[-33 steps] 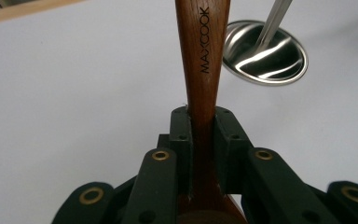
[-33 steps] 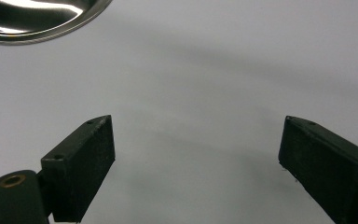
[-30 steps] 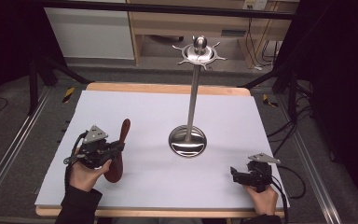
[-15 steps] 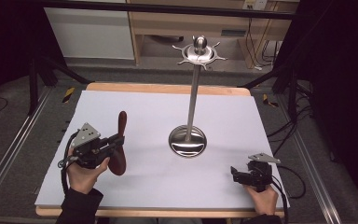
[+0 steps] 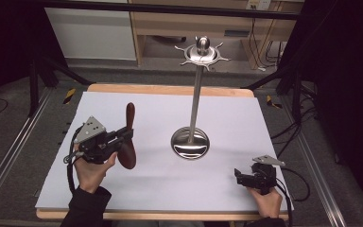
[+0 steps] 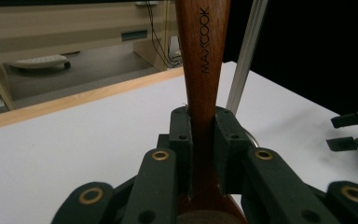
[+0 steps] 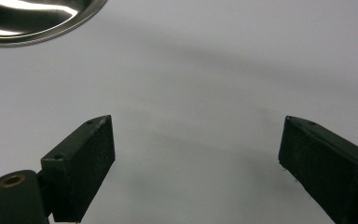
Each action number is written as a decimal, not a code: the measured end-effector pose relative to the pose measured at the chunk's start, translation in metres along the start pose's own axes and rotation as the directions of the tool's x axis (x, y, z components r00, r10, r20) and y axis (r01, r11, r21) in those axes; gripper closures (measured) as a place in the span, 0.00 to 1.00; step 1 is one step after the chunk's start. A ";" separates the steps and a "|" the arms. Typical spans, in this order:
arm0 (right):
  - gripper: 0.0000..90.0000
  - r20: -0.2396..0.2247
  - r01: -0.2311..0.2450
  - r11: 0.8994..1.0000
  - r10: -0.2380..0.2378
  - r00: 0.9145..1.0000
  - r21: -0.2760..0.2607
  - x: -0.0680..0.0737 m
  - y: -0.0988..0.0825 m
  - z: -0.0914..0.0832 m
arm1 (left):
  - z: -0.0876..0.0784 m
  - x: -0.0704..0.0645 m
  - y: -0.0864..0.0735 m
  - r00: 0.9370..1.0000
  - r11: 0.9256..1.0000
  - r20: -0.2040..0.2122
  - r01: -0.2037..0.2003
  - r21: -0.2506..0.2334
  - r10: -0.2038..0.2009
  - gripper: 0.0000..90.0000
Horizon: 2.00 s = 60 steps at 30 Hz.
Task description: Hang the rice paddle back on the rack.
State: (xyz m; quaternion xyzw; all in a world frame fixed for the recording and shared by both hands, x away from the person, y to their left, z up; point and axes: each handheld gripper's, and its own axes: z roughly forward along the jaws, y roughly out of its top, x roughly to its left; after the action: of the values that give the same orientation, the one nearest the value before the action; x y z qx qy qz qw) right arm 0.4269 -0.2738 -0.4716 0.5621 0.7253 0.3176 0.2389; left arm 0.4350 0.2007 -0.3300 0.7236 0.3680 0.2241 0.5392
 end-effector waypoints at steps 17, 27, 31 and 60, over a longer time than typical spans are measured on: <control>0.12 -0.010 0.004 1.000 -0.004 1.000 -0.002 0.000 0.001 0.002 | -0.004 -0.009 0.050 0.999 0.995 0.023 -0.032 -0.097 0.034 0.87; 0.12 0.002 -0.001 1.000 0.001 1.000 0.008 0.001 0.001 0.004 | 0.012 -0.013 0.064 0.997 0.994 0.061 -0.043 -0.096 0.049 0.87; 0.12 0.001 0.012 1.000 -0.012 1.000 0.009 0.001 0.001 0.005 | 0.020 -0.019 0.068 0.995 0.994 0.083 -0.044 -0.103 0.052 0.87; 0.12 0.006 0.004 1.000 -0.004 1.000 0.012 0.001 0.001 0.005 | 0.042 -0.034 0.102 0.987 0.989 0.123 -0.090 -0.114 0.104 0.87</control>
State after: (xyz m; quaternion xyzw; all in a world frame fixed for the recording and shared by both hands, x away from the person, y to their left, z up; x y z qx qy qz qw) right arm 0.4310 -0.2716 -0.4746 0.5631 0.7275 0.3111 0.2384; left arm 0.4737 0.1335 -0.2442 0.7234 0.2840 0.2226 0.5886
